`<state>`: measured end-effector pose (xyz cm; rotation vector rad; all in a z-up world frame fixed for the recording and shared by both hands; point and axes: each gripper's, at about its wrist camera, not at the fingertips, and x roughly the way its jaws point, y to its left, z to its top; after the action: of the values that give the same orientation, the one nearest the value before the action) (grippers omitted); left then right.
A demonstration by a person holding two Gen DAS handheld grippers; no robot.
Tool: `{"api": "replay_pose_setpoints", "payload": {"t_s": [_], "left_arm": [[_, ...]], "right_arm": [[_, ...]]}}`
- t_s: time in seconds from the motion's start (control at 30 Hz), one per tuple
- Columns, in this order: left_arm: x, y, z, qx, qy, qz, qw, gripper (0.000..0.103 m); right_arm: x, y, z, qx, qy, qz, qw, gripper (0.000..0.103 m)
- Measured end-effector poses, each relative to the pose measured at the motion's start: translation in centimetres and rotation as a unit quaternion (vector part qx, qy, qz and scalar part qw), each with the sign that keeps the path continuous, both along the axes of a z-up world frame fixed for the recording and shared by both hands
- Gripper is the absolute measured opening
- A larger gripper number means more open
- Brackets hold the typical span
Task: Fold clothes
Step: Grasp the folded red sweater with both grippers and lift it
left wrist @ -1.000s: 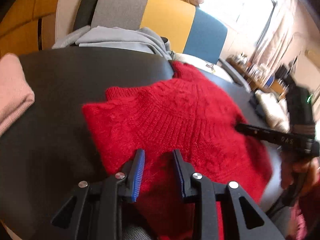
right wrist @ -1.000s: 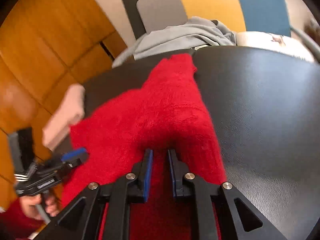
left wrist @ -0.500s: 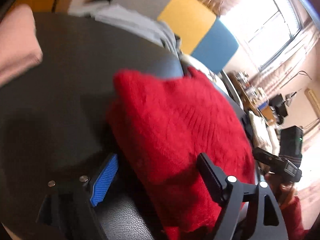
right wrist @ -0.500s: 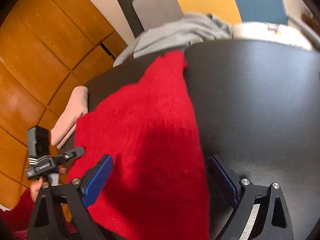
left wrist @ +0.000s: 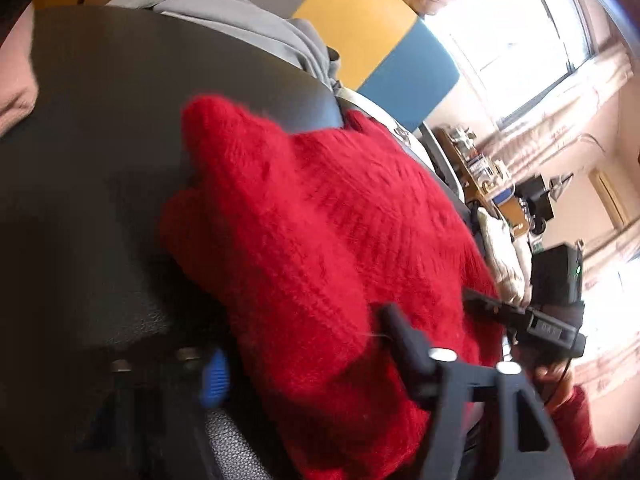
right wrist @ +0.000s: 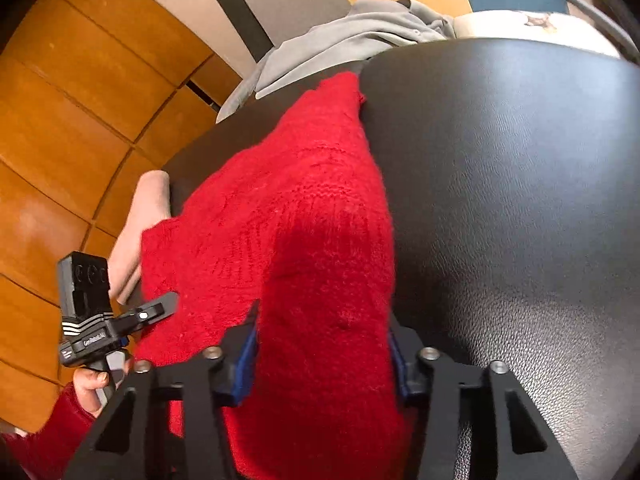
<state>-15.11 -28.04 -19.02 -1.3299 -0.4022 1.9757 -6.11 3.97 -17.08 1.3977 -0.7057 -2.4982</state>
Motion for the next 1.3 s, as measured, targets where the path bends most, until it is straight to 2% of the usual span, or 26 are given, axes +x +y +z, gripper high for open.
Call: {"api": "replay_pose_setpoints", "payload": {"t_s": [0.07,0.2,0.33,0.47,0.67,0.77,0.87,0.93,1.0,1.1,1.17,1.23,1.3], "left_arm": [[0.4,0.0,0.0,0.003,0.008,0.017,0.9998,0.032],[2.5,1.5,2.8,-0.046,0.109,0.010,0.9929,0.028],[3.3,1.1,6.1,-0.035,0.155,0.000,0.9873,0.028],[2.8,-1.6,9.4,-0.013,0.181,0.027,0.9830,0.028],[0.6,-10.2,14.4,0.006,0.213,0.114,0.9704,0.028],[-1.1,-15.5,17.1,0.007,0.235,0.170,0.9571,0.028],[-3.3,-21.1,19.1,-0.002,0.243,0.226,0.9434,0.028],[-4.7,-24.9,20.1,-0.005,0.252,0.267,0.9300,0.028],[-6.3,-28.5,20.2,-0.008,0.248,0.310,0.9179,0.028],[-8.7,-33.9,18.5,-0.004,0.215,0.367,0.9050,0.028],[-10.2,-36.6,15.7,-0.010,0.177,0.395,0.9014,0.029],[-11.9,-38.4,11.5,-0.048,0.124,0.405,0.9046,0.029],[-13.2,-39.1,6.6,-0.094,0.068,0.404,0.9072,0.029]], "right_arm": [[-0.2,-0.7,0.9,0.035,0.001,0.007,0.999,0.044],[-0.5,-3.1,3.9,0.114,0.014,0.031,0.993,0.039],[-1.2,-5.8,8.5,0.142,0.062,0.068,0.986,0.036],[-2.6,-8.9,12.6,0.154,0.107,0.105,0.977,0.034],[-6.7,-15.6,17.5,0.140,0.184,0.166,0.959,0.033],[-10.4,-20.1,19.3,0.117,0.222,0.194,0.948,0.033],[-14.1,-25.5,20.6,0.105,0.265,0.224,0.932,0.033],[-16.5,-29.1,21.1,0.098,0.285,0.241,0.923,0.033],[-19.5,-32.6,20.8,0.067,0.291,0.249,0.921,0.033],[-23.8,-37.0,18.7,0.026,0.282,0.257,0.924,0.033],[-26.6,-39.3,16.1,0.008,0.254,0.266,0.930,0.033],[-29.4,-41.7,11.9,0.025,0.193,0.271,0.943,0.033],[-32.1,-43.4,6.1,0.038,0.100,0.276,0.955,0.036]]}}
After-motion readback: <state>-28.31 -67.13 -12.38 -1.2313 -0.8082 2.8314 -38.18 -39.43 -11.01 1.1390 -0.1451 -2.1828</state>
